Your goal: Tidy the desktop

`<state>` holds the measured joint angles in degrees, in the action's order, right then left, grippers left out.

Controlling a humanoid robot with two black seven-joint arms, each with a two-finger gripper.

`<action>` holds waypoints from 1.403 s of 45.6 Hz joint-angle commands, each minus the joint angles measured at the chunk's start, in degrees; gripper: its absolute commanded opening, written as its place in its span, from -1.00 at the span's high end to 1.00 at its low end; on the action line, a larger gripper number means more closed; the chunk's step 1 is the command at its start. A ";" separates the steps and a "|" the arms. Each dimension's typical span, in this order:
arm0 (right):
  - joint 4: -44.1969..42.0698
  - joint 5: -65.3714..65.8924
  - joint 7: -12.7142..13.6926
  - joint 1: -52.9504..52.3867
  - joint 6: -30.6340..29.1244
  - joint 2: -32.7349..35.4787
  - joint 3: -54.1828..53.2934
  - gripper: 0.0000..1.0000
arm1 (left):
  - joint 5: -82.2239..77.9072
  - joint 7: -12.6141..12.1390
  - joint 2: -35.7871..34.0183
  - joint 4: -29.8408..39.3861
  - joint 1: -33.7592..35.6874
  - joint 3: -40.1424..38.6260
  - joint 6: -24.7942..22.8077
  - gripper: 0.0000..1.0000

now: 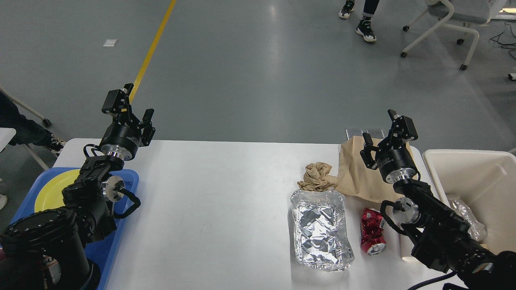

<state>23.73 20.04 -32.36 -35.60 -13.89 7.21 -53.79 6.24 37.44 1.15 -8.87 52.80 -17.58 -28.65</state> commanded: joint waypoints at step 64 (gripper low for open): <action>0.00 0.00 0.02 0.00 0.00 0.00 0.00 -1.00 | 0.09 0.00 -0.01 0.00 -0.07 0.00 0.00 -0.92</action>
<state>23.73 20.04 -32.35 -35.60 -13.89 7.21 -53.79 6.33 37.44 1.14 -8.88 52.73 -17.58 -28.72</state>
